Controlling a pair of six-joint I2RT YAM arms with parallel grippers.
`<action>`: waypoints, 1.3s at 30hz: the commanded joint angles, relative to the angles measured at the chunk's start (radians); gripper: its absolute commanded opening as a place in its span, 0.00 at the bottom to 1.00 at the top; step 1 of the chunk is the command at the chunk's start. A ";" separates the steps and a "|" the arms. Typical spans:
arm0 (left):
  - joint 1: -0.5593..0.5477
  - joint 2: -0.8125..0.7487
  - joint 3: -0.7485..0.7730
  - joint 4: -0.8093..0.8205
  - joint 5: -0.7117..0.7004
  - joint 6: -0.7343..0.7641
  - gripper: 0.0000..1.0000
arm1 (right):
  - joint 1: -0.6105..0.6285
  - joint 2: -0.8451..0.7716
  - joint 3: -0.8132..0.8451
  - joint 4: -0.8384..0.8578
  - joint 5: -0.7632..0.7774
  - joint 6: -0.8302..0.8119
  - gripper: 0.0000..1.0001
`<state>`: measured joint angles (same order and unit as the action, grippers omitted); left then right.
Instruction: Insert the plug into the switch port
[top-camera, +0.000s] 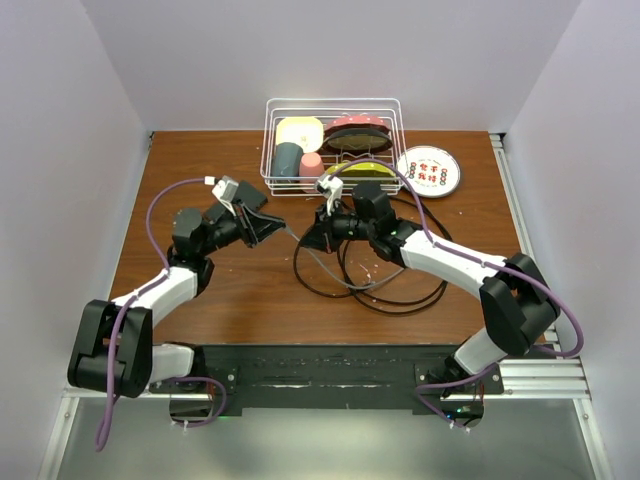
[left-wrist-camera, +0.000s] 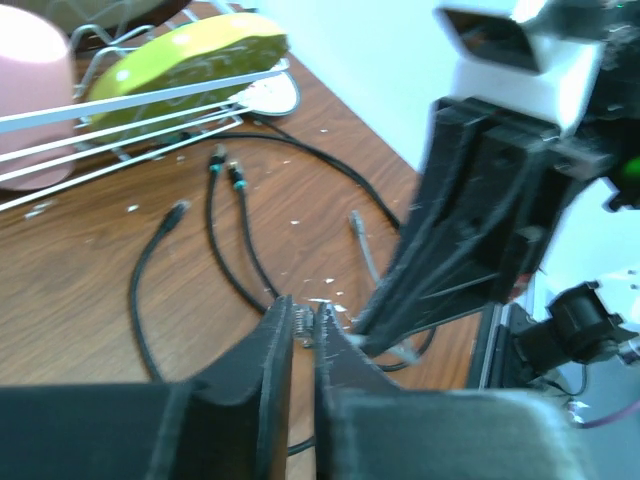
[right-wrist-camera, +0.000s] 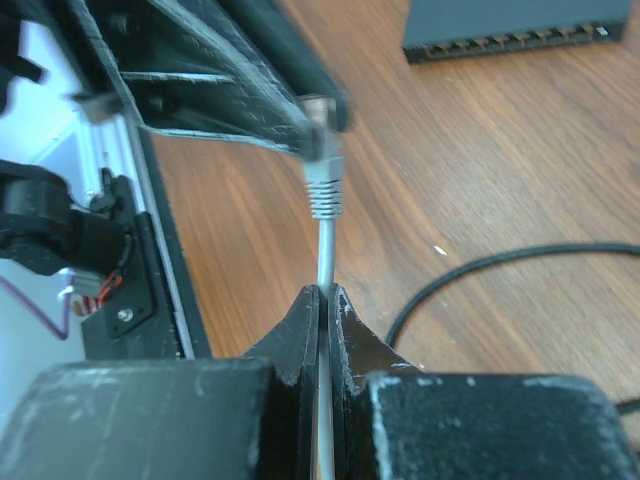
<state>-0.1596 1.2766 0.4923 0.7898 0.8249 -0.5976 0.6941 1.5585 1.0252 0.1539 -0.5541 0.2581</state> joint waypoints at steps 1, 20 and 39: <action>-0.018 -0.002 0.029 0.049 0.017 -0.005 0.00 | 0.002 -0.028 0.007 0.065 -0.007 0.017 0.00; -0.032 -0.062 0.123 -0.190 -0.165 -0.060 0.00 | 0.169 -0.032 0.113 -0.056 0.512 -0.114 0.76; -0.034 -0.108 0.161 -0.302 -0.219 -0.097 0.00 | 0.237 0.025 0.157 0.015 0.738 -0.138 0.59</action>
<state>-0.1867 1.1973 0.6136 0.4797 0.6086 -0.6739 0.9241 1.5650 1.1175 0.1154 0.1619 0.1364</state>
